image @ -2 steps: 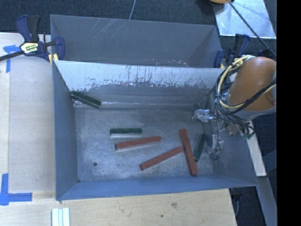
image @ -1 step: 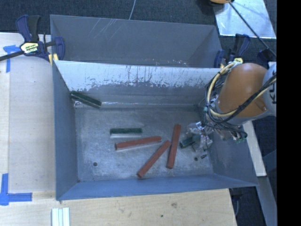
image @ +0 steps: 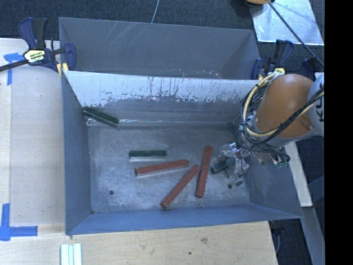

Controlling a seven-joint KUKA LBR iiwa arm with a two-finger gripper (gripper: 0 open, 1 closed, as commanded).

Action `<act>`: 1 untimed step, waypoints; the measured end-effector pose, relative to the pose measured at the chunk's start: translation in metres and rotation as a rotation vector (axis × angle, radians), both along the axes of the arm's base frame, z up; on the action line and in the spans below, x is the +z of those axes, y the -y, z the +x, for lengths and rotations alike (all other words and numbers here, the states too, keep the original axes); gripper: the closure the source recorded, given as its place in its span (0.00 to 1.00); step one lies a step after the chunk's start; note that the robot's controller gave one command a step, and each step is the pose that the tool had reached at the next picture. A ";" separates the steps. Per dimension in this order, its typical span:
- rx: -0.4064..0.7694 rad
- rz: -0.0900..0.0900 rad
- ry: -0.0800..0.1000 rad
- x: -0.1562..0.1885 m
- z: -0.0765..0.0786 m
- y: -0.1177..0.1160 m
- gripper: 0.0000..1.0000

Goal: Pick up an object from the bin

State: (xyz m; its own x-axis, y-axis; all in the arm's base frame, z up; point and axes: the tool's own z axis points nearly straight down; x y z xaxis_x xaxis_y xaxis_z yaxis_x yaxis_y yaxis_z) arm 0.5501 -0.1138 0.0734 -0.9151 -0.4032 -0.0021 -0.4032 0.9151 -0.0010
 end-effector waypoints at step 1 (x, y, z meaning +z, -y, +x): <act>-0.046 0.000 0.001 0.081 0.020 0.024 1.00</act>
Offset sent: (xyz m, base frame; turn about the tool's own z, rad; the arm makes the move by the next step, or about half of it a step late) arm 0.0000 0.0000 0.0000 0.0000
